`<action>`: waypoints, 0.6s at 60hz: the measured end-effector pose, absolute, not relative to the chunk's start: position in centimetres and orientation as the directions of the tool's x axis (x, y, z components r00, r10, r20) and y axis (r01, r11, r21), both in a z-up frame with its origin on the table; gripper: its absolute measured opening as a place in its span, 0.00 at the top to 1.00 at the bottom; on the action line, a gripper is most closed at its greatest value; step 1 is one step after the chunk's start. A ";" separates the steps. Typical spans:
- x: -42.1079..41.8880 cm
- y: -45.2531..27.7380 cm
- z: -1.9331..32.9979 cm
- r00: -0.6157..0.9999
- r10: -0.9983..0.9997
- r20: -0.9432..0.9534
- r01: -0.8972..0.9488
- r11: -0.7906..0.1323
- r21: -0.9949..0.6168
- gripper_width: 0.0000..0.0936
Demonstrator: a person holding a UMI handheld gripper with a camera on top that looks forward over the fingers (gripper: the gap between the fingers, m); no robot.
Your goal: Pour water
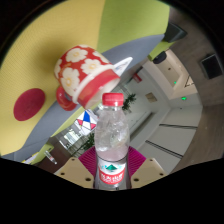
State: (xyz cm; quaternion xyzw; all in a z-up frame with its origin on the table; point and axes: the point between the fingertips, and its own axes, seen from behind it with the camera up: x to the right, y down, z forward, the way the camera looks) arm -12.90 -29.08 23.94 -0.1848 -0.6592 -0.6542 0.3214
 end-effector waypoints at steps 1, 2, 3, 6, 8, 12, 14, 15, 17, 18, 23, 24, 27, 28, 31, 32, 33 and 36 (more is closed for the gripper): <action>-12.8 -29.0 23.6 -0.730 -0.169 0.663 0.661 0.073 0.747 0.61; -12.7 -28.9 23.5 -0.732 -0.162 0.661 0.660 0.072 0.748 0.61; -12.6 -28.9 23.3 -0.733 -0.157 0.661 0.660 0.071 0.748 0.61; -12.1 -29.0 23.0 -0.721 -0.155 0.676 0.674 0.071 0.735 0.61; -12.1 -29.1 23.3 -0.702 -0.158 0.695 0.694 0.070 0.717 0.61; -12.2 -29.8 24.9 -0.636 -0.172 0.752 0.754 0.069 0.653 0.61; -12.3 -30.1 26.1 -0.582 -0.184 0.792 0.796 0.070 0.601 0.61; -12.2 -30.3 26.7 -0.548 -0.189 0.815 0.821 0.069 0.567 0.62; -12.1 -30.9 28.2 -0.466 -0.194 0.863 0.871 0.073 0.487 0.61; -12.0 -31.2 28.5 -0.421 -0.200 0.885 0.894 0.075 0.442 0.62; -11.8 -32.3 31.9 -0.132 -0.204 0.970 0.984 0.092 0.154 0.61; -11.8 -32.4 32.3 -0.064 -0.196 0.979 0.991 0.099 0.084 0.61; -11.3 -32.6 33.6 0.174 -0.149 0.973 0.979 0.129 -0.155 0.61; -11.2 -32.8 33.8 0.252 -0.131 0.959 0.963 0.135 -0.234 0.61; -11.2 -32.9 33.7 0.474 -0.072 0.877 0.876 0.141 -0.462 0.61; -11.2 -32.8 33.5 0.545 -0.049 0.837 0.834 0.139 -0.534 0.61; -11.3 -32.6 33.3 0.610 -0.024 0.792 0.787 0.135 -0.602 0.61; -9.7 -34.1 33.5 0.764 0.041 0.644 0.638 0.107 -0.763 0.61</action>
